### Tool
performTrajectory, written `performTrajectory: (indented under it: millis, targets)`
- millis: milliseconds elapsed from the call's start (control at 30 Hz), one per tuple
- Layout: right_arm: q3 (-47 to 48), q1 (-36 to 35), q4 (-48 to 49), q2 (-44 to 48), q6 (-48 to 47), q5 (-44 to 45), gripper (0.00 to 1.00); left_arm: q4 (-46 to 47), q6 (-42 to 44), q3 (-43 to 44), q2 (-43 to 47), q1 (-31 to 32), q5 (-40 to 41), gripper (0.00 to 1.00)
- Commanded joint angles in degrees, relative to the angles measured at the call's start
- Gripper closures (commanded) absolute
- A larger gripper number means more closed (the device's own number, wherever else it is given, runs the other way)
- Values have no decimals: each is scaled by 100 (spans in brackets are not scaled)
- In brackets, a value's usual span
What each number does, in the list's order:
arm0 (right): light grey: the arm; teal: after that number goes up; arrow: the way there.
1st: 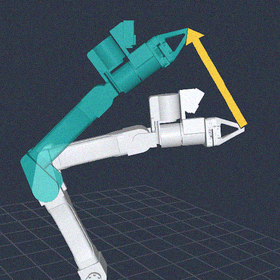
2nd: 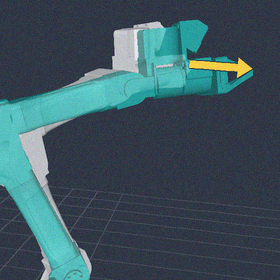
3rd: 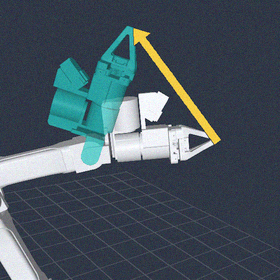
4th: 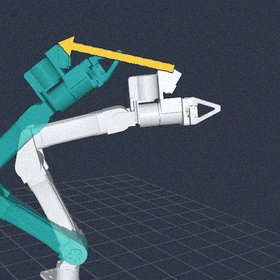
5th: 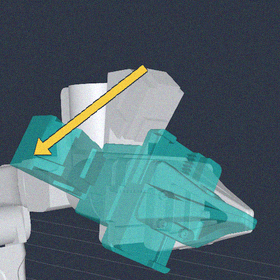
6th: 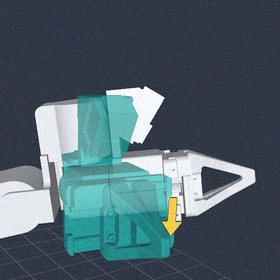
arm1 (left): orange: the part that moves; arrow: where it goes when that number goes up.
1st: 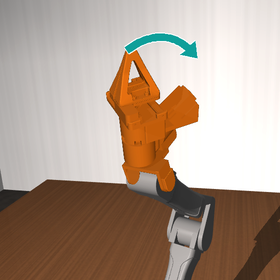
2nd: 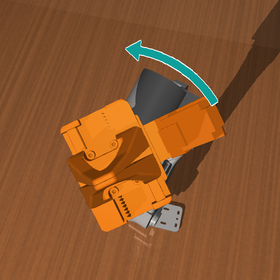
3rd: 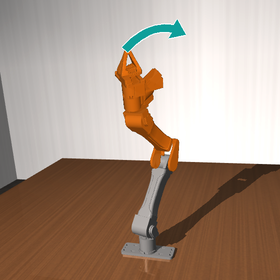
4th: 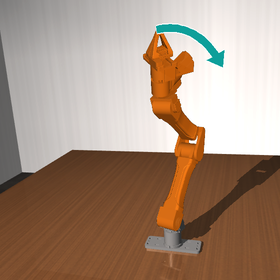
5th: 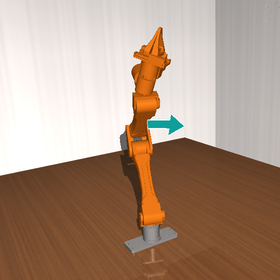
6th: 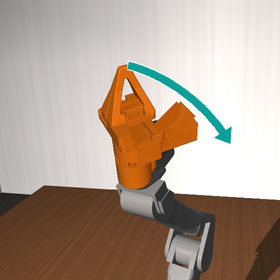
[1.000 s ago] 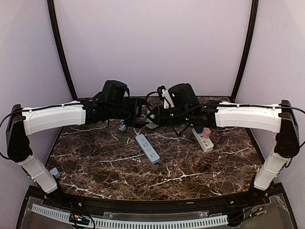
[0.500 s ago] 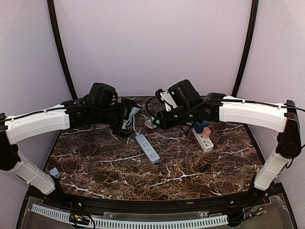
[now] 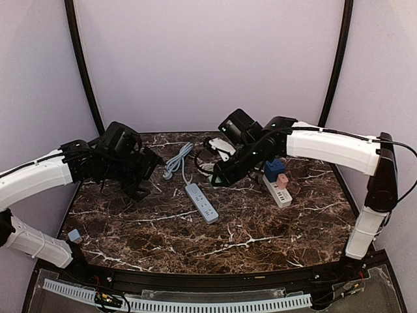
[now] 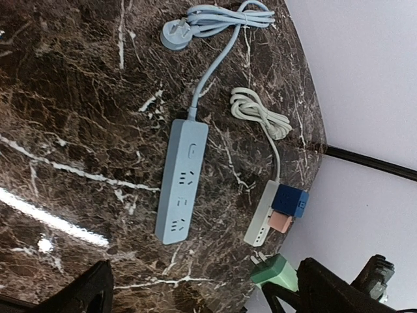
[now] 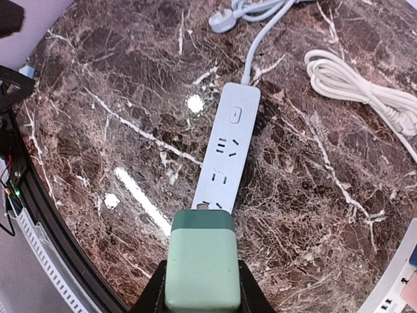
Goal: Insert the plug
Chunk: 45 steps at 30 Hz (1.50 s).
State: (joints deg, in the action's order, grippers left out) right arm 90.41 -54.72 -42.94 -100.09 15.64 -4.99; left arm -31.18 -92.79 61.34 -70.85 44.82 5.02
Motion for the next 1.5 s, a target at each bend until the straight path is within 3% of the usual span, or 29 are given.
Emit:
performTrajectory:
  millis: [0, 400, 1033, 1467]
  targets:
    - [511, -7, -976, -562, -54, -164, 100, -1347, 1123, 180, 228, -123, 513, 1]
    - [1477, -29, -1773, -1497, 349, -383, 100, -3367, 3233, 909, 426, -268, 2037, 1]
    - [2305, -330, -2479, -2439, 590, -481, 100, -3014, 5323, 274, 1278, -404, 2229, 1]
    - [2483, -363, -2533, -2665, 653, -217, 100, -2397, 5691, -690, 2108, -408, 2049, 1]
